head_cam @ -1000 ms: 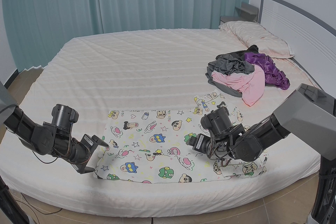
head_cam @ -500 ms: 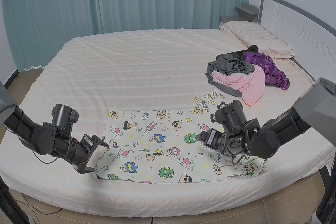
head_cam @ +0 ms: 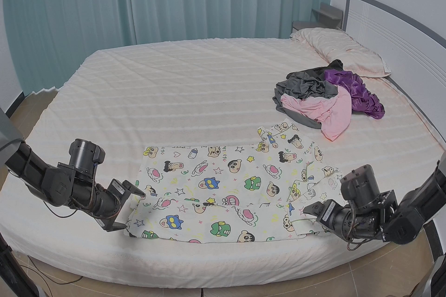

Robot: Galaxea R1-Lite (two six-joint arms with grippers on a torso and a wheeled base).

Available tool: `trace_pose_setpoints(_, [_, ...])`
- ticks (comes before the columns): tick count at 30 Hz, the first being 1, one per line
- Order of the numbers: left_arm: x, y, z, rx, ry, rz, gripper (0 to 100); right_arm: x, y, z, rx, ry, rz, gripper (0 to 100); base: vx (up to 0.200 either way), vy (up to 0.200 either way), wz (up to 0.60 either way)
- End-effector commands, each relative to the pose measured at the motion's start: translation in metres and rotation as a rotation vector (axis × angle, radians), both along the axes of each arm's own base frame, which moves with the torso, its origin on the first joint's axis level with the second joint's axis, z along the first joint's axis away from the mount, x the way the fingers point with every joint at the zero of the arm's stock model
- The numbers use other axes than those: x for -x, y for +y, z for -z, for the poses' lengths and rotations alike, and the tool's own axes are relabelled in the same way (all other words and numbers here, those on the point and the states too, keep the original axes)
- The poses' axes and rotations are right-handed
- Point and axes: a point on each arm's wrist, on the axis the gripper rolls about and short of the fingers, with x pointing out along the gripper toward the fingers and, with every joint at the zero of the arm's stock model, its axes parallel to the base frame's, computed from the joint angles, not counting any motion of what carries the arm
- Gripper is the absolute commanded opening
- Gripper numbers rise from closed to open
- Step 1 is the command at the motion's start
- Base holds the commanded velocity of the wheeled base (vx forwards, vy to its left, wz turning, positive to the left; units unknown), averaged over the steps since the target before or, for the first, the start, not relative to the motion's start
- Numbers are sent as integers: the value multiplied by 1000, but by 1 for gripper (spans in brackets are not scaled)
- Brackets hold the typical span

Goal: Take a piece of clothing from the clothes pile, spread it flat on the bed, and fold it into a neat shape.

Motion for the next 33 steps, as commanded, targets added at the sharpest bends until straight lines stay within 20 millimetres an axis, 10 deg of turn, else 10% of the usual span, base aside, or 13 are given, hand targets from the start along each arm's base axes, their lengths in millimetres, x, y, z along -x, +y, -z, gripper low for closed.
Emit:
trace_pose_setpoints(1, [2,-3,2,3,10,11,100,33,-29,11,-62,-13,100,100,0,0,0])
trace_pose_setpoints(26, [4,-4,3,2,9,16,100,20,-53,29,-89,-69,237,100,0,0,0])
trace_pose_setpoints(27, [4,-4,3,3,6,16,100,17,-56,29,-93,-73,256,0,0,0,0])
trace_pose_setpoints(33, [4,-4,3,2,8,16,100,17,-59,28,-91,-74,266,0,0,0,0])
